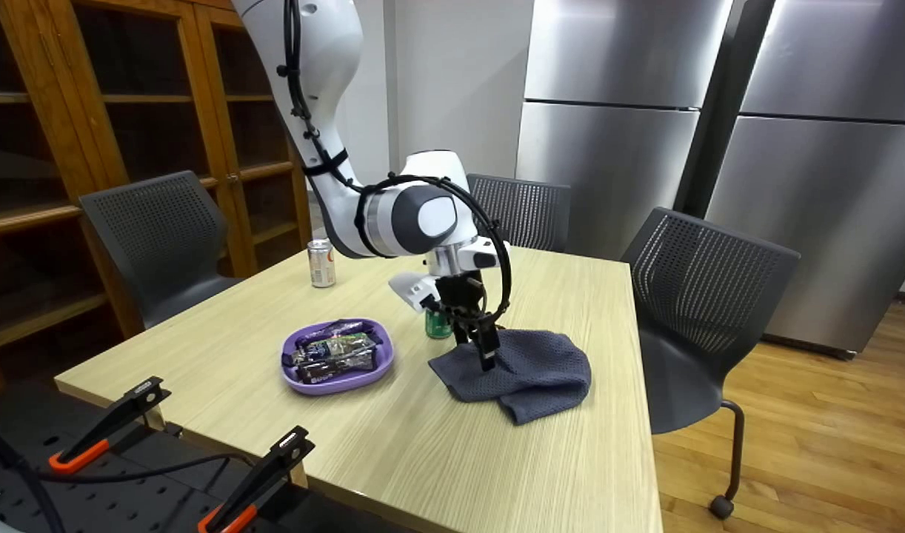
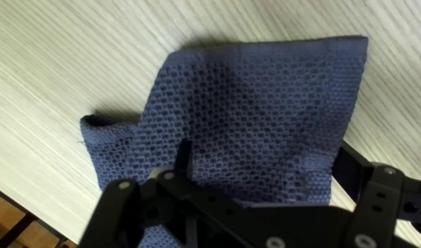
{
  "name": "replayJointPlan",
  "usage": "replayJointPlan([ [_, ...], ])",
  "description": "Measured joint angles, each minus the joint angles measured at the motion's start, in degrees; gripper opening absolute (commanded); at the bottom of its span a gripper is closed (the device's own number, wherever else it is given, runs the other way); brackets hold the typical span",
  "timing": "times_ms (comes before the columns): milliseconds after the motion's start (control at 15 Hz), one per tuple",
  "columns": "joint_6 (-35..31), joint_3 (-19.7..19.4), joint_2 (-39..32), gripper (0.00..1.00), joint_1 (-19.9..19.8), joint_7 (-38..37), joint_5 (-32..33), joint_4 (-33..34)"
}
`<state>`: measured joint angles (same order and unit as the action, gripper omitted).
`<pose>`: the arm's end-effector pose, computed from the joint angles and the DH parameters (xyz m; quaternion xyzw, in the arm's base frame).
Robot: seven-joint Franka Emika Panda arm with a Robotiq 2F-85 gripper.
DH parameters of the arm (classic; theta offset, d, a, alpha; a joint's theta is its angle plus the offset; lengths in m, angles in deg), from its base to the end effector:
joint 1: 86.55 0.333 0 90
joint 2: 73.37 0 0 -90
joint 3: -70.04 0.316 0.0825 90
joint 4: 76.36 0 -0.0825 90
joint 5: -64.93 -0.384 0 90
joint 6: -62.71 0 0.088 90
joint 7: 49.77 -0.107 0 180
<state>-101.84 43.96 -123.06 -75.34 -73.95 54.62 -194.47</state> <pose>0.5382 -0.1705 0.0544 0.9281 -0.3422 0.0355 0.1422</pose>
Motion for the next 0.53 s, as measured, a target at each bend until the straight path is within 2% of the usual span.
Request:
replayJointPlan([
  [267, 0.7, -0.3, 0.0, 1.0, 0.1, -0.1, 1.1, 0.0],
  [333, 0.8, -0.3, 0.0, 0.75, 0.1, -0.1, 1.2, 0.0],
  [400, 0.9, -0.3, 0.0, 0.74, 0.1, -0.1, 1.3, 0.0],
  [533, 1.1, -0.3, 0.0, 0.58, 0.2, -0.1, 1.3, 0.0],
])
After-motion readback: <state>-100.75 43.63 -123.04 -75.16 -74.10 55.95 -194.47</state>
